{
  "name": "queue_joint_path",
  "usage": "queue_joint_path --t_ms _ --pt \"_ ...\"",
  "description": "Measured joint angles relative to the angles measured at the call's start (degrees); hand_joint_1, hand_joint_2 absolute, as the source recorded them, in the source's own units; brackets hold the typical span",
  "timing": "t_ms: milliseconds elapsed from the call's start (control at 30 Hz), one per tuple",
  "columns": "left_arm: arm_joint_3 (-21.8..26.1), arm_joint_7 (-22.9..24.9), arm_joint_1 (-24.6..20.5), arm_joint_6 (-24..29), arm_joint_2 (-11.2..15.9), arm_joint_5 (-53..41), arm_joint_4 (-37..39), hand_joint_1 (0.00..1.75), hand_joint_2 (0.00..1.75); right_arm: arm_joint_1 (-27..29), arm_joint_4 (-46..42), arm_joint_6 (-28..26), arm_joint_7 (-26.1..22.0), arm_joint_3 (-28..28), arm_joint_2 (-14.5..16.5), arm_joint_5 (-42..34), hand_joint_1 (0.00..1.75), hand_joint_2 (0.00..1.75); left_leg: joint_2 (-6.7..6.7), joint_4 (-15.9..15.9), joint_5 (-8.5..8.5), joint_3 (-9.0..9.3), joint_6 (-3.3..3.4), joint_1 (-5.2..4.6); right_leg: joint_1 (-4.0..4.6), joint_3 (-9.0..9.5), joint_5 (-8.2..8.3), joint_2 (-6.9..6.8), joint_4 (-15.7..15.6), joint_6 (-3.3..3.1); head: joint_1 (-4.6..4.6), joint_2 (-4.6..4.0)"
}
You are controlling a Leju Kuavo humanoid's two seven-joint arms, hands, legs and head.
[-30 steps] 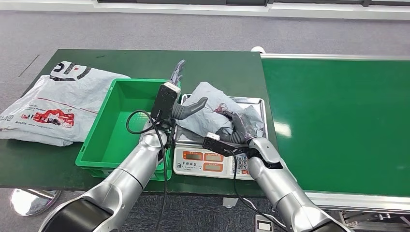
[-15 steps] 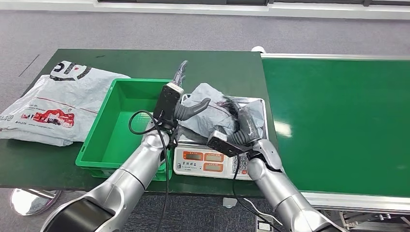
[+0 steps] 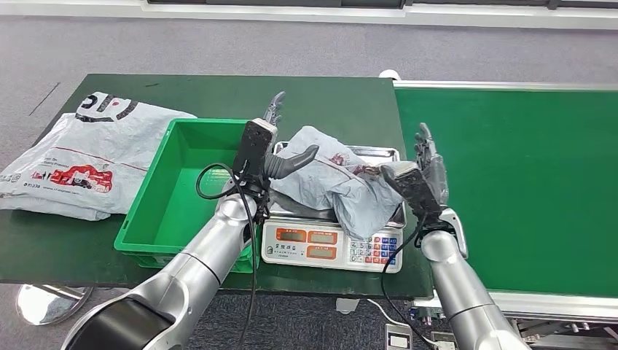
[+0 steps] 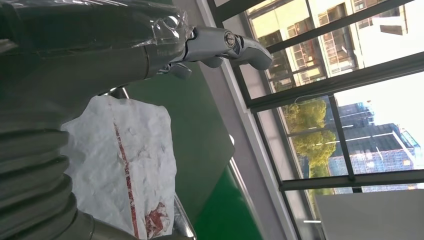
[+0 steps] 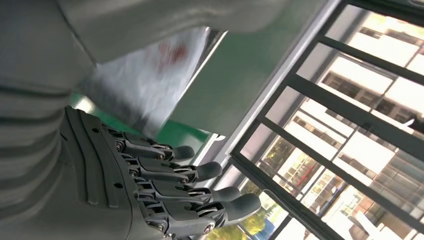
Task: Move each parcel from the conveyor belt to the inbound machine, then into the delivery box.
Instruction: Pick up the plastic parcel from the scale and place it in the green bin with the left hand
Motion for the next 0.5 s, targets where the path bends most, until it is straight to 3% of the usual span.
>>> queue_joint_path --t_ms 233,500 --pt "-0.20 4.64 -0.30 -2.43 -0.02 -2.23 0.45 0.00 1.75 -3.15 5.91 11.88 -3.47 -6.96 -2.31 -18.71 0.00 0.00 -0.01 0.00 0.00 -0.01 0.01 -0.01 -0.01 0.01 0.01 0.00 0.00 0.01 -0.01 0.00" --pt "-3.79 9.39 -0.93 -3.07 -0.23 -9.40 1.79 0.00 1.75 -8.73 18.25 13.60 -4.93 -12.62 -4.46 -22.37 0.00 0.00 0.00 0.02 0.00 -0.01 0.02 -0.05 -0.04 0.01 0.04 0.01 0.00 0.05 0.00 0.00"
